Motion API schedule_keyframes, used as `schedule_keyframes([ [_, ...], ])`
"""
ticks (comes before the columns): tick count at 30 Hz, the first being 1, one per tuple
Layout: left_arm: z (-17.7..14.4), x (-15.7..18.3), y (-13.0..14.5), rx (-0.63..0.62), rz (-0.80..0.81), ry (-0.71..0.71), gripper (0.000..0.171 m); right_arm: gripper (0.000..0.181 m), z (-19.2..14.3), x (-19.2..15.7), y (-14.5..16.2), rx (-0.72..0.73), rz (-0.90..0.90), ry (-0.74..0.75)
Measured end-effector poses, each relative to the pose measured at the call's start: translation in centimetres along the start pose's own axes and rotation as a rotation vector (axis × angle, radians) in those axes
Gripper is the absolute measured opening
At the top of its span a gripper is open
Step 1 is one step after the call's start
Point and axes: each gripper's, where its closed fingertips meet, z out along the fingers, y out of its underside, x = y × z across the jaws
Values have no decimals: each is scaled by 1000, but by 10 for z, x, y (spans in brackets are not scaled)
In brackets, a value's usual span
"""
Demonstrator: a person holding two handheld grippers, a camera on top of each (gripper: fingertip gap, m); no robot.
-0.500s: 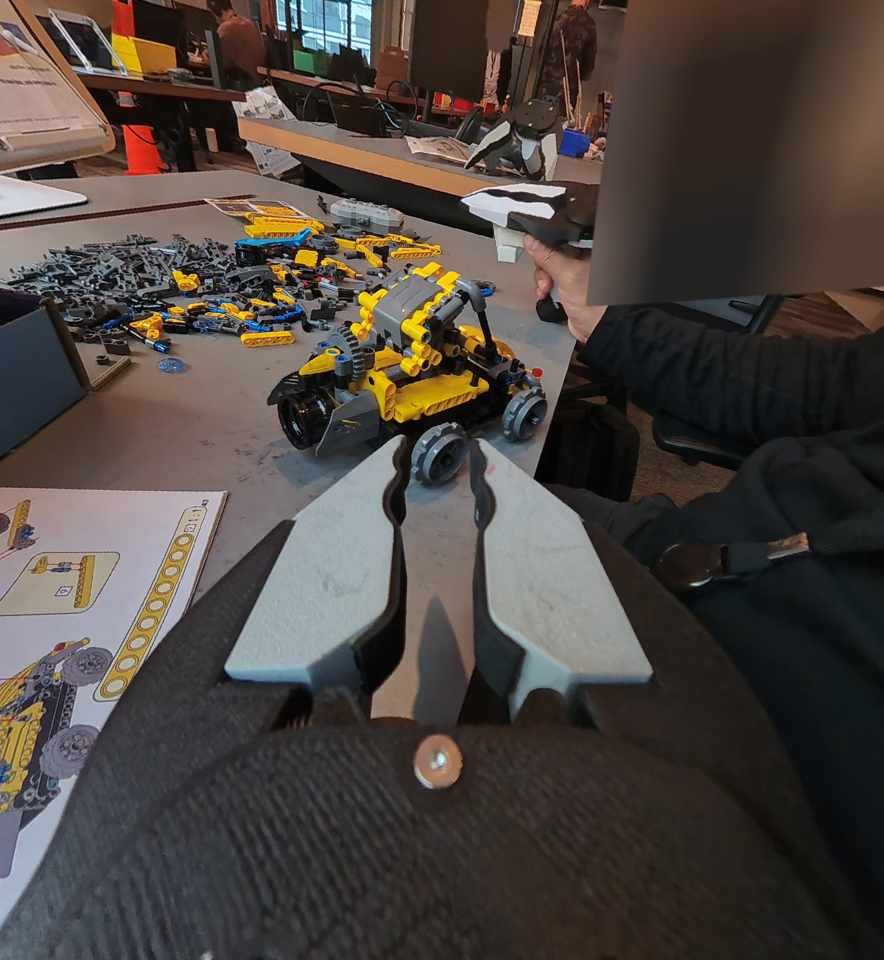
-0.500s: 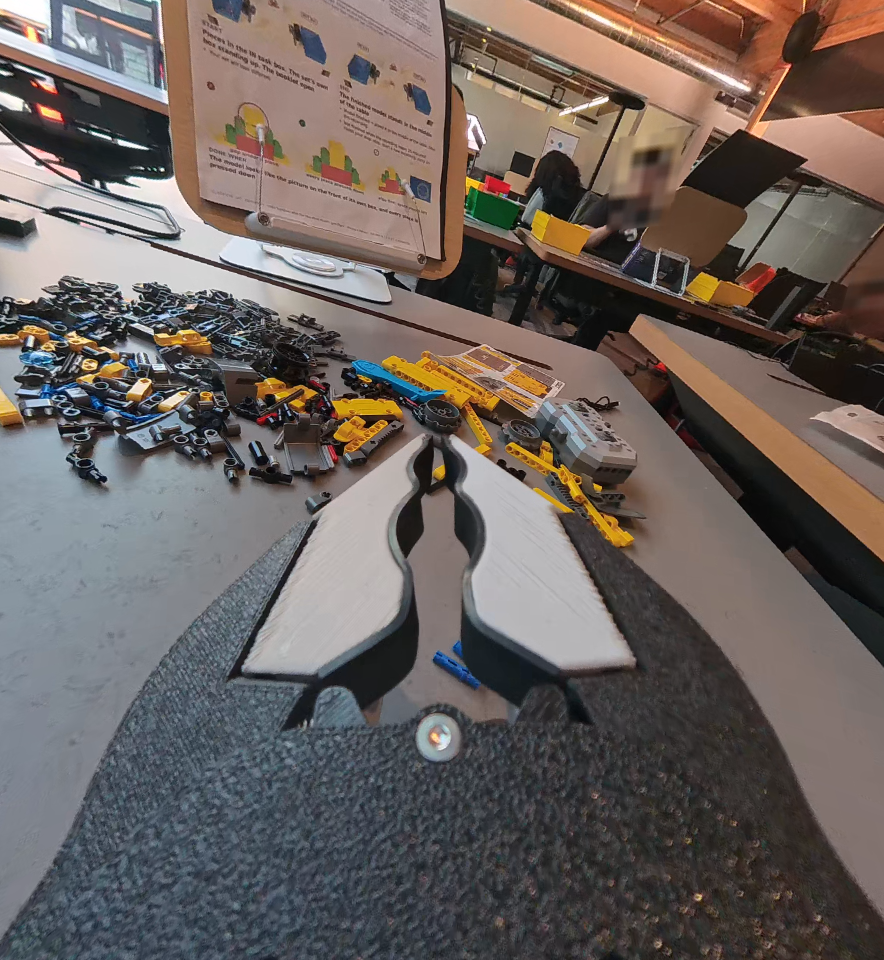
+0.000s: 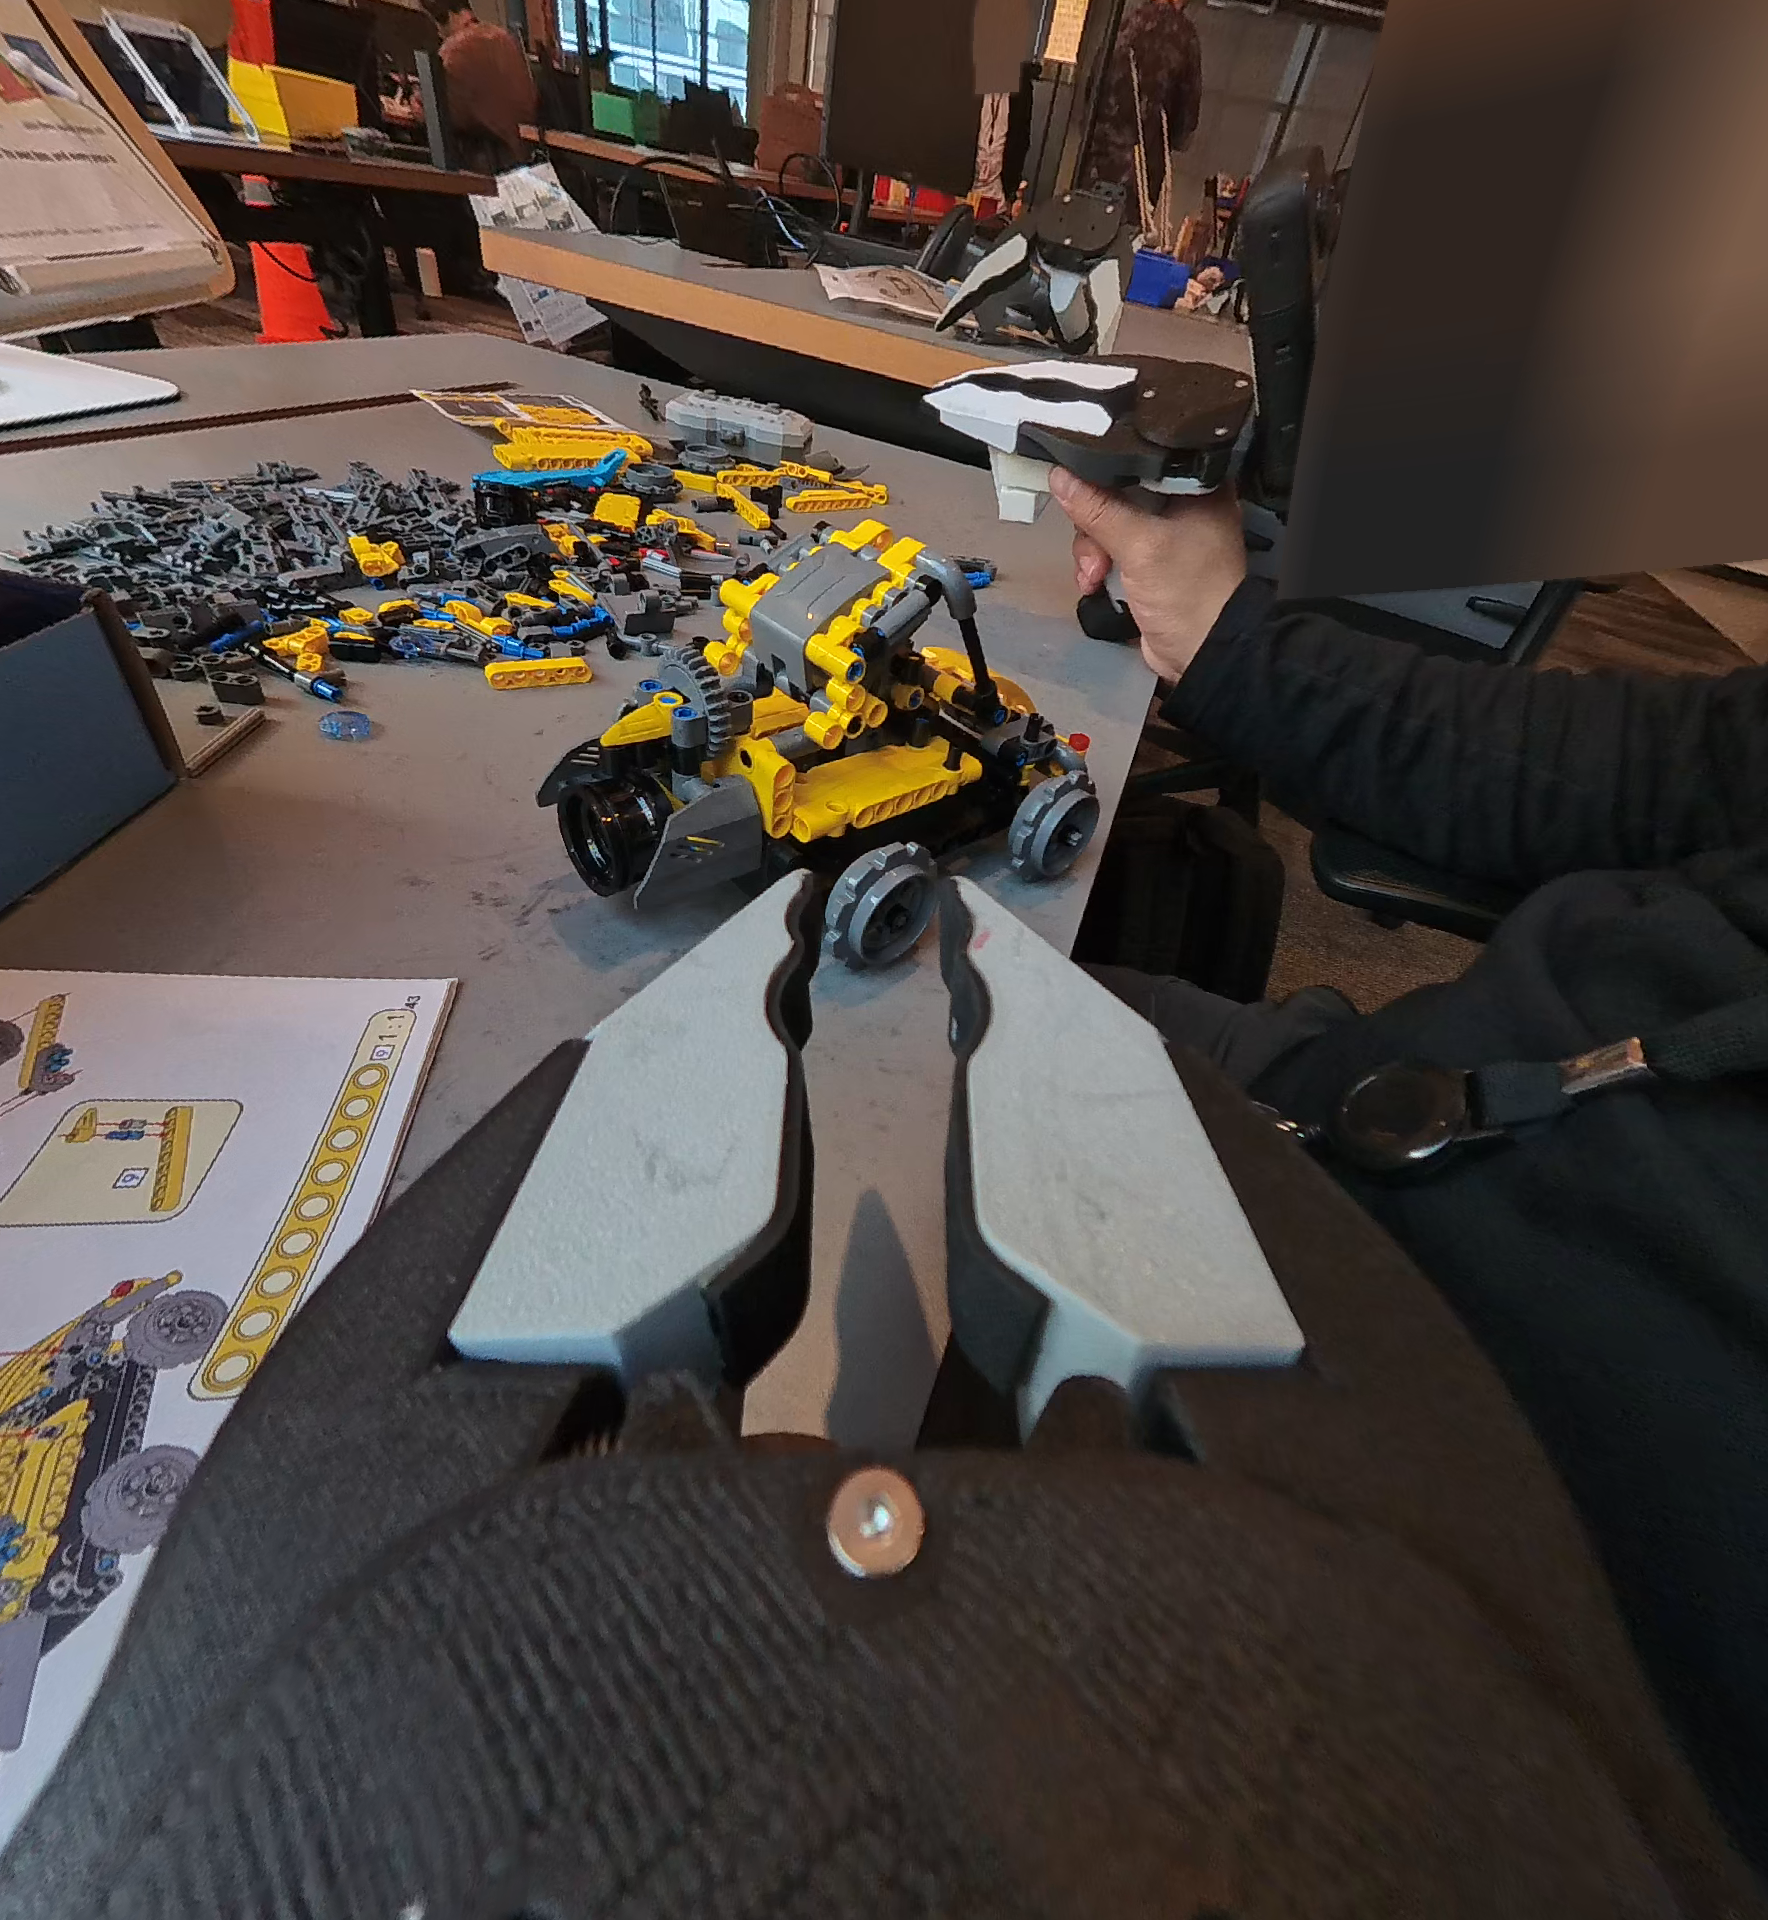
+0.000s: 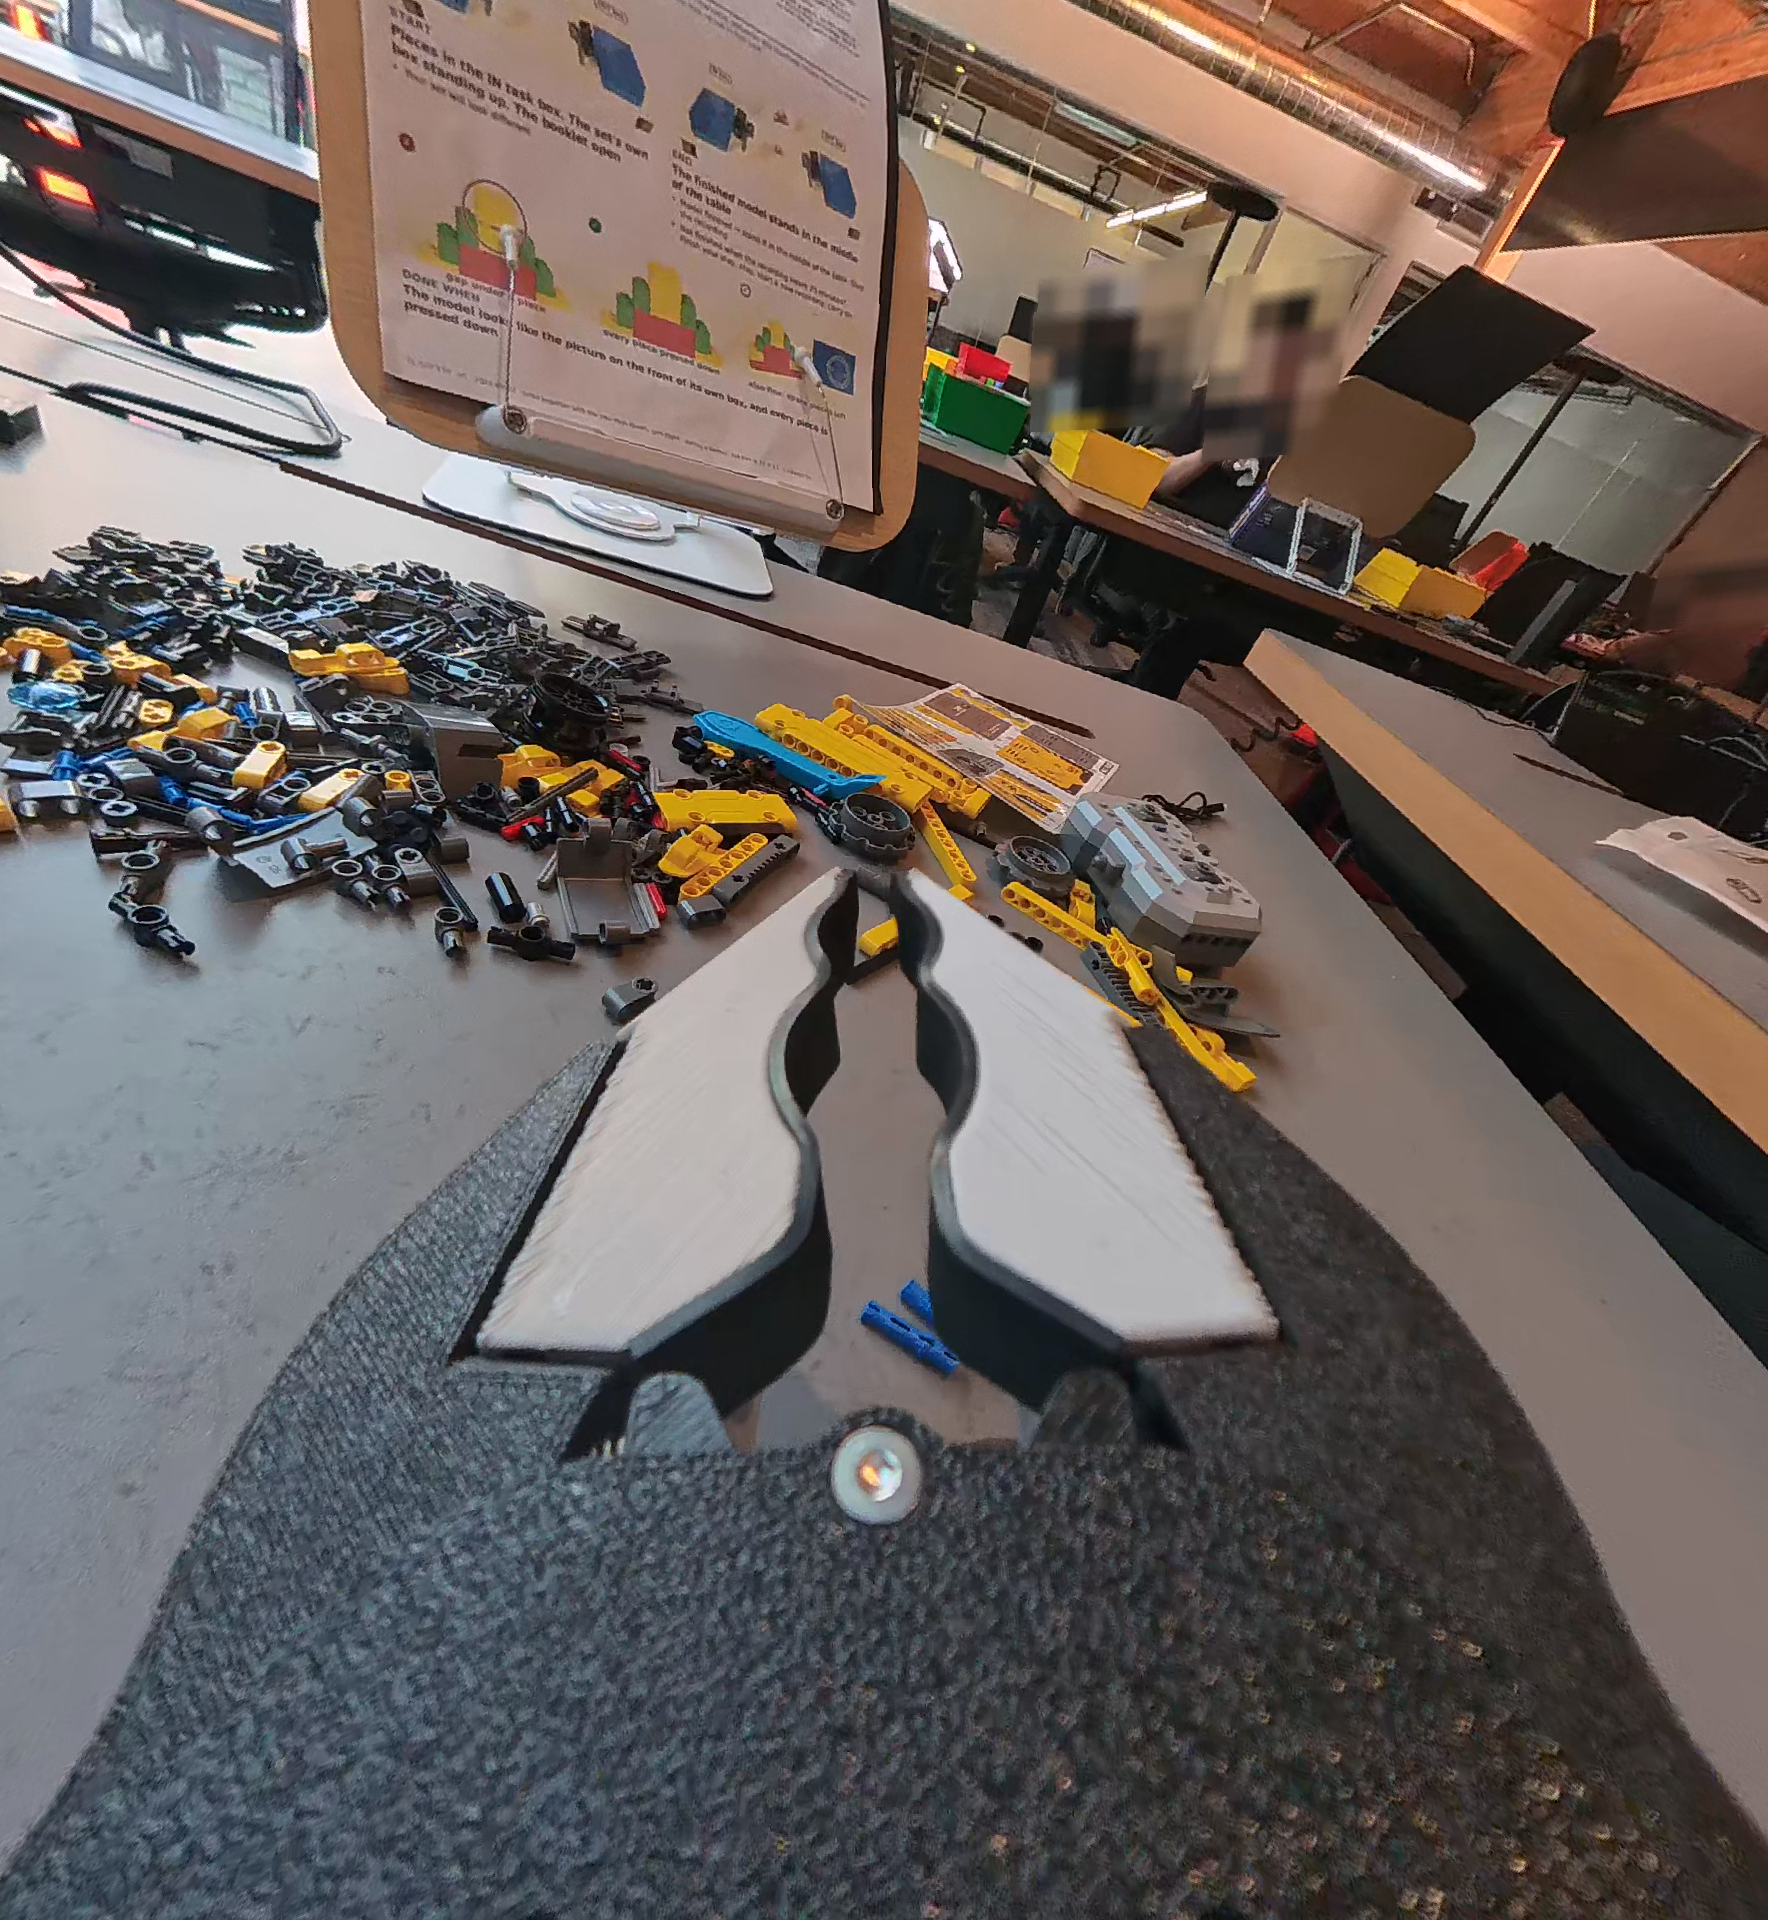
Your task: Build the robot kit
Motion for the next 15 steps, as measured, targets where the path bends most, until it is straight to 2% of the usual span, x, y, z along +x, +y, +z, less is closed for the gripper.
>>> schedule_keyframes([
  [12, 0, 0, 0, -1, -7, 2, 19, 24, 15, -8, 14, -118, -10, -37],
  [15, 0, 0, 0, -1, -9, 3, 19, 23, 24, -29, 16, -181, 28, -154],
])
